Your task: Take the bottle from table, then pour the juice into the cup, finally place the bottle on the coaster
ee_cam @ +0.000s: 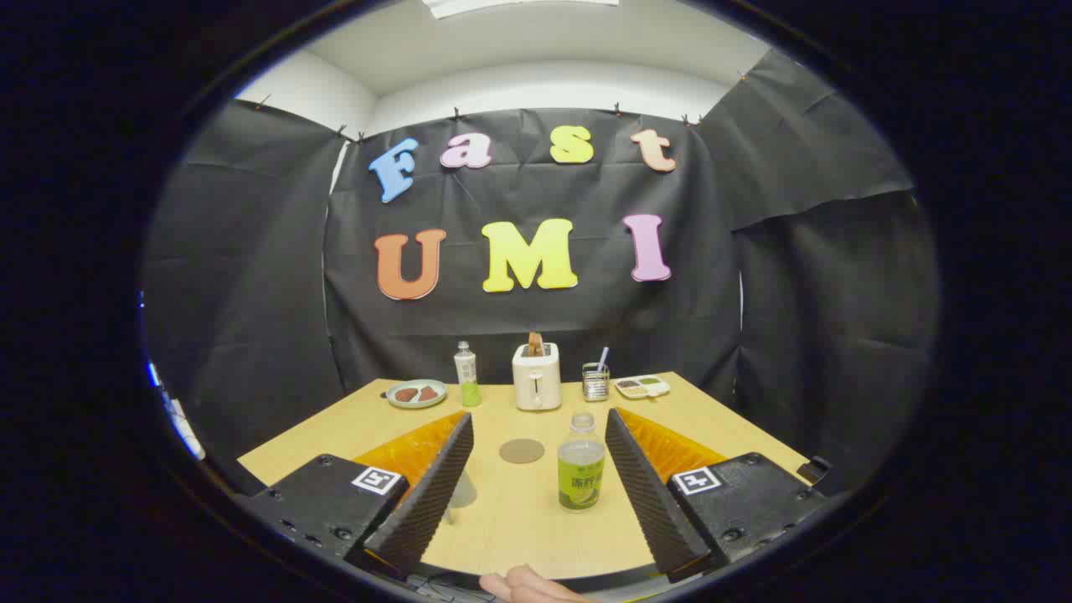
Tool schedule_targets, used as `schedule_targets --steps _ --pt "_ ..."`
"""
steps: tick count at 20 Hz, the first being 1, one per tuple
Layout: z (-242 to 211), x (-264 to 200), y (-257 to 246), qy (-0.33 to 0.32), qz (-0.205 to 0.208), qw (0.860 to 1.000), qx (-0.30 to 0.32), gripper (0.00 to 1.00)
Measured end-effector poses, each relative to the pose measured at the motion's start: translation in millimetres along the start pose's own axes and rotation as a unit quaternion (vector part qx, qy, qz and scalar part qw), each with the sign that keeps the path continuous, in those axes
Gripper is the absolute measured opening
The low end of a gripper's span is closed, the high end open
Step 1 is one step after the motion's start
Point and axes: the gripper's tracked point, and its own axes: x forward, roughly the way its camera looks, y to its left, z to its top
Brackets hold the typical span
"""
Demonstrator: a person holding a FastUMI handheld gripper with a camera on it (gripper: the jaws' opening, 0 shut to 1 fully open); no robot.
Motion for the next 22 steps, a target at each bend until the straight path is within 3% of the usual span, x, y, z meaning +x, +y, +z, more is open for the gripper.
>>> schedule_targets --steps 22 --pt "-36 20 -19 0.016 0.002 1.0 -0.022 1.0"
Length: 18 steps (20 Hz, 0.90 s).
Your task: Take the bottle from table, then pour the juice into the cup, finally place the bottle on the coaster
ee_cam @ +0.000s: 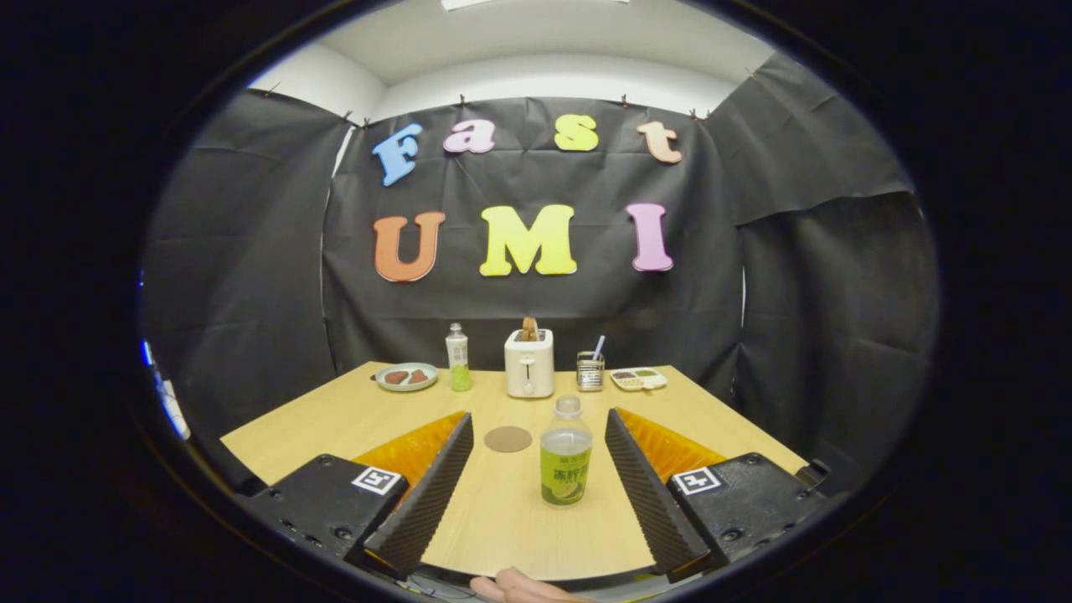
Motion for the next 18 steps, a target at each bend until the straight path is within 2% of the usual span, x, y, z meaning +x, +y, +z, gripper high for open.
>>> schedule_targets --steps 8,11,15,18 --pt "-43 51 -22 0.016 -0.003 1.0 0.012 1.0" --pt "-55 75 -19 0.01 0.016 1.0 -0.002 1.0" --pt "-73 106 -32 0.012 -0.013 1.0 -0.015 1.0" --pt "-81 124 -31 0.019 -0.008 1.0 0.0 1.0"
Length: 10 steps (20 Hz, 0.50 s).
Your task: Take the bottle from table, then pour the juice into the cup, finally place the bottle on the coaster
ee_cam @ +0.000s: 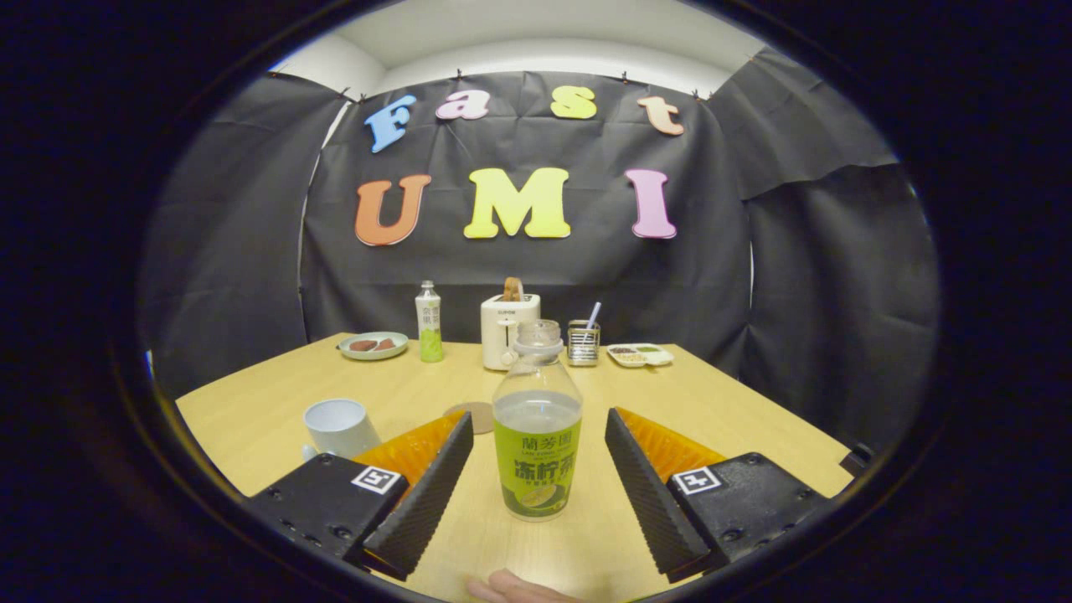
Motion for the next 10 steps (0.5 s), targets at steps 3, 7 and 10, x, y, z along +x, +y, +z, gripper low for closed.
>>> schedule_targets --steps 3,7,10 --pt "0 14 2 -0.003 0.017 1.0 0.014 1.0" --pt "-4 37 -7 0.002 0.007 1.0 0.009 1.0" --pt "-9 50 -6 0.014 0.013 1.0 0.01 1.0"
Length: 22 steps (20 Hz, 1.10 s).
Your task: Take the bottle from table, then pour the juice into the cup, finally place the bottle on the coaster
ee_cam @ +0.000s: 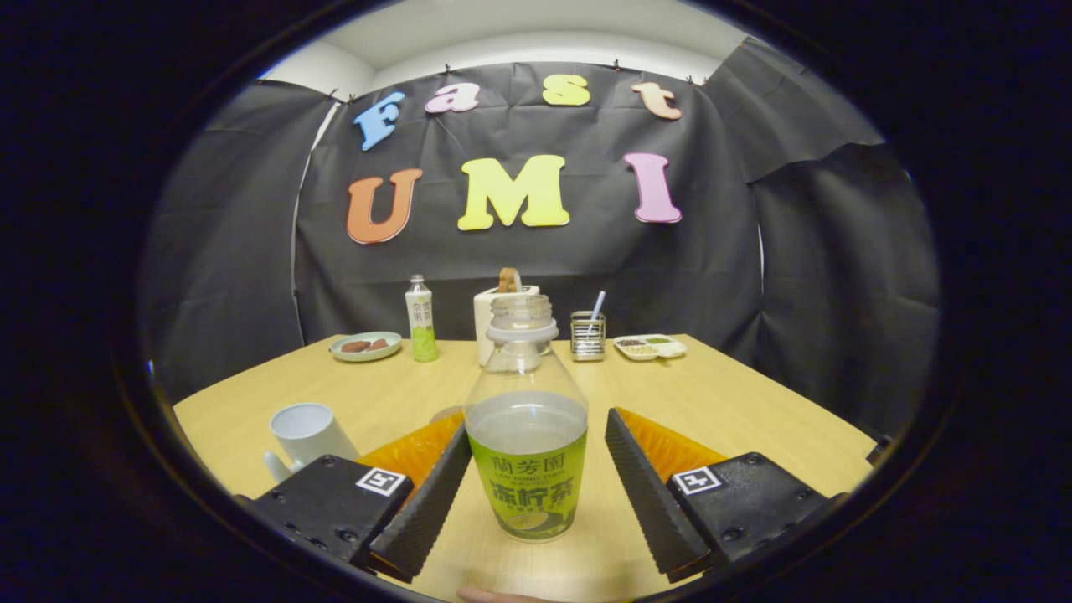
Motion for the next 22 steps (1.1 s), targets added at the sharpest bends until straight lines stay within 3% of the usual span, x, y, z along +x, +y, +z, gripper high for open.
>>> schedule_targets --steps 3,9,18,22 --pt "-10 6 1 0.013 -0.001 1.0 0.008 0.97" --pt "-6 -6 0 0.012 -0.018 1.0 0.001 0.81" --pt "38 -44 -11 0.003 -0.062 0.998 -0.029 0.8" --pt "59 -55 -15 0.004 -0.09 0.993 -0.072 0.8"
